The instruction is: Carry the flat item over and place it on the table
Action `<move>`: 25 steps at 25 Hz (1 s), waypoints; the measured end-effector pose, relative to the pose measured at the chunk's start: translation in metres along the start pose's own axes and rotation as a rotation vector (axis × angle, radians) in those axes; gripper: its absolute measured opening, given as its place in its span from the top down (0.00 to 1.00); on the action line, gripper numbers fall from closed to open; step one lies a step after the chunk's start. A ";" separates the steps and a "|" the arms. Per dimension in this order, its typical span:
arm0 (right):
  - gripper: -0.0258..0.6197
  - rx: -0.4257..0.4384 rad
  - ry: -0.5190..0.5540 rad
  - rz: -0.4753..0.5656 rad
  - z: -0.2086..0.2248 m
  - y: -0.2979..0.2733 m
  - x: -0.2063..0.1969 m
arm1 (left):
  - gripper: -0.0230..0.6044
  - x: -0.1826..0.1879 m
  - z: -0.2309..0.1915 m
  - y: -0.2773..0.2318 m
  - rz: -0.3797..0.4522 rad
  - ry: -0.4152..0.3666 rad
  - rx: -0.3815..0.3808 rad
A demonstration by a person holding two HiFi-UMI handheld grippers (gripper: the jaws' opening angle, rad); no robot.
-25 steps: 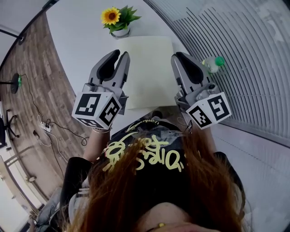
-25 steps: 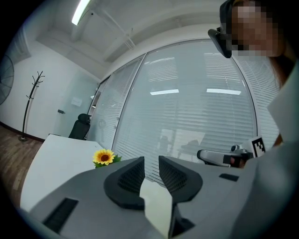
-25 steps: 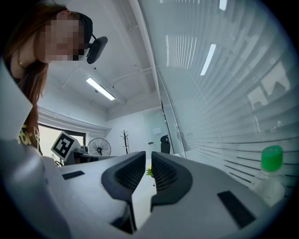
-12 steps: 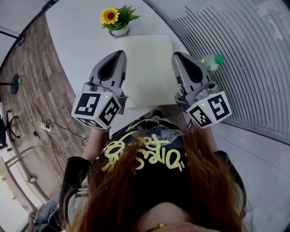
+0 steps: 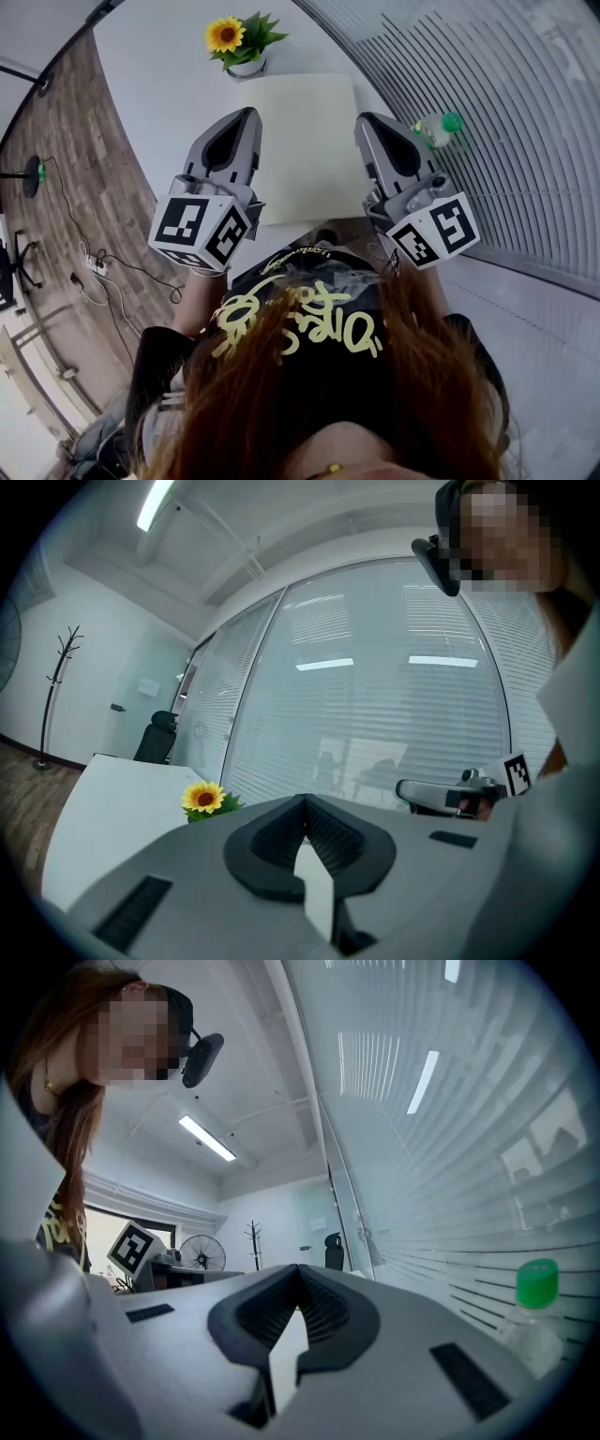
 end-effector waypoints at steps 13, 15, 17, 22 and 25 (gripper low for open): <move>0.96 0.005 0.006 -0.021 -0.002 0.004 0.000 | 0.98 0.001 0.007 0.002 0.004 0.009 -0.006; 0.96 0.005 0.005 -0.024 -0.001 0.005 -0.001 | 0.98 0.000 0.008 0.002 0.005 0.009 -0.002; 0.96 0.007 0.003 -0.024 0.000 0.005 -0.001 | 0.98 0.000 0.008 0.001 0.006 0.010 0.004; 0.96 0.011 0.004 -0.027 0.000 0.008 0.000 | 0.98 0.000 0.011 0.002 0.006 0.014 0.009; 0.96 0.015 0.002 -0.037 0.000 0.013 0.000 | 0.98 0.000 0.016 0.004 -0.002 0.014 0.013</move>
Point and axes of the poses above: the fingertips, and each gripper's own axes: y backward along the fingers, z to its right, x out of its top, the point moved 6 cm from there along y, backward along the fingers, and after that the axes turned 5 degrees about -x, right-handed, at the moved point
